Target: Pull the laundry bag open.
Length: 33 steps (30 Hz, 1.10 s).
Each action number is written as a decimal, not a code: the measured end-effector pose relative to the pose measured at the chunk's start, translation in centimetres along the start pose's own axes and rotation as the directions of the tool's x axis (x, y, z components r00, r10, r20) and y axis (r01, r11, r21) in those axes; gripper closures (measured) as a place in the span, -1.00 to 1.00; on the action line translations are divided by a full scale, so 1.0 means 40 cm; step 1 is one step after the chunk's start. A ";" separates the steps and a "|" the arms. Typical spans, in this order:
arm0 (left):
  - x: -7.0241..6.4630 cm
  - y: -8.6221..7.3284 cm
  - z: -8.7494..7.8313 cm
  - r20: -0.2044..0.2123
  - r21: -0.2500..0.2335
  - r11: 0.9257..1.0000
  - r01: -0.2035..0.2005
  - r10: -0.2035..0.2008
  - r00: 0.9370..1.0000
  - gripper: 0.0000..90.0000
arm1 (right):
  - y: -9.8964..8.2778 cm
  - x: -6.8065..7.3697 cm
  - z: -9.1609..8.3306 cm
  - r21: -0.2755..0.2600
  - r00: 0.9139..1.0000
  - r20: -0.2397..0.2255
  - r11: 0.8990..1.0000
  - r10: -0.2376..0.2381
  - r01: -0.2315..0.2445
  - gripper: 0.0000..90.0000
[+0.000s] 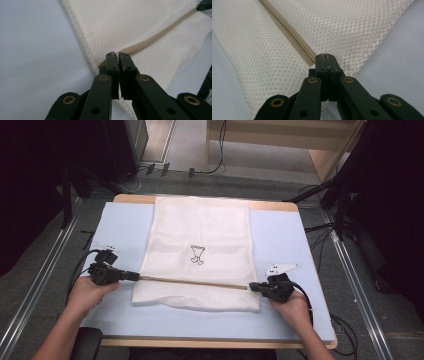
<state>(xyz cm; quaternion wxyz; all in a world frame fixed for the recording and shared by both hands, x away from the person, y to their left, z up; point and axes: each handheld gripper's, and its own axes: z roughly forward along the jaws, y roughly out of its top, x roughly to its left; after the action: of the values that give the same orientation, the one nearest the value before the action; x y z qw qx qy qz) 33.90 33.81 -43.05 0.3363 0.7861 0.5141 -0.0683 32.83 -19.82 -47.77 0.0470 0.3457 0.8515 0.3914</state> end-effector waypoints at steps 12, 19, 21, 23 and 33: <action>-0.003 -0.019 -0.002 -0.009 -0.002 1.000 -0.003 0.003 1.000 0.96 | 0.008 -0.014 -0.004 0.020 1.000 -0.008 1.000 0.016 -0.016 1.00; -0.013 -0.023 -0.016 0.010 -0.068 0.995 -0.074 0.075 0.997 0.72 | 0.027 -0.021 -0.016 0.029 0.995 -0.041 0.995 0.094 -0.093 0.96; -0.021 -0.023 -0.016 -0.004 -0.078 0.993 -0.093 0.093 0.996 0.63 | 0.034 -0.022 -0.025 0.003 0.995 -0.037 0.995 0.097 -0.097 0.89; -0.026 -0.022 -0.014 -0.017 -0.086 0.991 -0.100 0.099 0.995 0.58 | 0.040 -0.022 -0.032 -0.017 0.995 -0.028 0.995 0.097 -0.098 0.85; -0.022 -0.016 -0.017 -0.097 -0.128 0.984 -0.122 0.110 0.989 0.14 | 0.045 -0.048 -0.069 -0.091 0.994 0.049 0.992 0.093 -0.089 0.47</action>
<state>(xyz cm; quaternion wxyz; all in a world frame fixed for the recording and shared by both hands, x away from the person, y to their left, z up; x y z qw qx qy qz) 32.77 33.71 -42.42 0.3683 0.7928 0.4852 0.0213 34.31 -21.94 -44.98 0.0670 0.3920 0.8152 0.4210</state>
